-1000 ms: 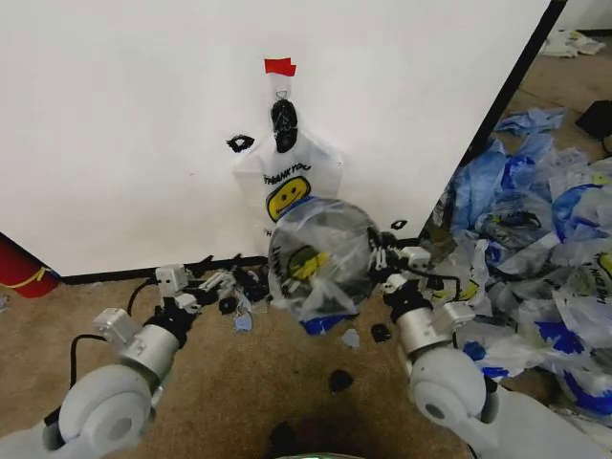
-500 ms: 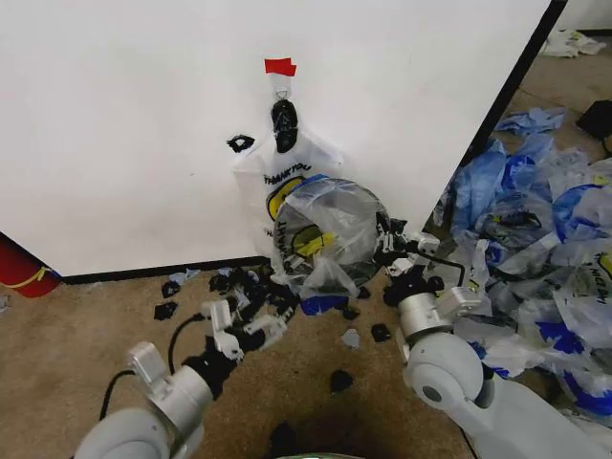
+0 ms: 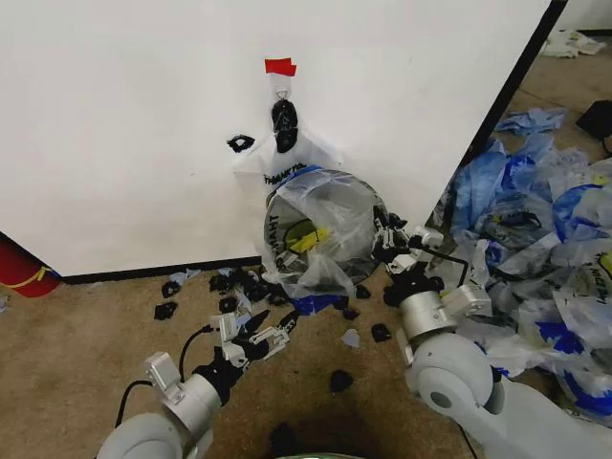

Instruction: Pick up the garbage bag from the wall and place it over the trash bin.

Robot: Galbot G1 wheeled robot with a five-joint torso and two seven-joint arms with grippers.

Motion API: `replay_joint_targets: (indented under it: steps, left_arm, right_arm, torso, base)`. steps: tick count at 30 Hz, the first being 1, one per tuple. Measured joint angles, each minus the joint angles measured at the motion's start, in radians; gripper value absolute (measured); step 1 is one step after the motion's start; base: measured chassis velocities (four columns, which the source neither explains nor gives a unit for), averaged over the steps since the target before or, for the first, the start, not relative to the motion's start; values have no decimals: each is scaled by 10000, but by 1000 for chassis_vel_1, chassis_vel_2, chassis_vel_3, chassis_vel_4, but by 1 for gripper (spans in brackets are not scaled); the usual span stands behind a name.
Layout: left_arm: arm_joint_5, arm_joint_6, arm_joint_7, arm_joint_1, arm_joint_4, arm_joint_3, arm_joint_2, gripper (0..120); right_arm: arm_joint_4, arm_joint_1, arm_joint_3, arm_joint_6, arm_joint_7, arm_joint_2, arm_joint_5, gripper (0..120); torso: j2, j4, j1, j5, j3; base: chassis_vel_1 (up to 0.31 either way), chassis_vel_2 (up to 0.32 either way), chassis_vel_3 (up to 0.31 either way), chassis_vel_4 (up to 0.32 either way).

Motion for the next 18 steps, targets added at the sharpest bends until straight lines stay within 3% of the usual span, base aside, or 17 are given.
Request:
replay_joint_targets:
  steps: [12, 15, 18]
  left_arm:
    - [182, -17, 83, -166, 317, 138, -593, 94]
    - [228, -58, 151, -177, 465, 197, -642, 90]
    - [255, -92, 199, -205, 582, 232, -672, 78]
  right_arm:
    - [3, -89, -232, -34, 8, 146, -25, 1]
    - [-16, -97, -267, -35, 8, 196, -45, 1]
    - [-43, -96, -268, -35, 7, 204, -52, 1]
  torso:
    - [0, 0, 0, 0, 0]
    - [0, 0, 0, 0, 0]
    - [0, 0, 0, 0, 0]
  base:
    - [0, 0, 0, 0]
    - [0, 0, 0, 0]
    - [0, 0, 0, 0]
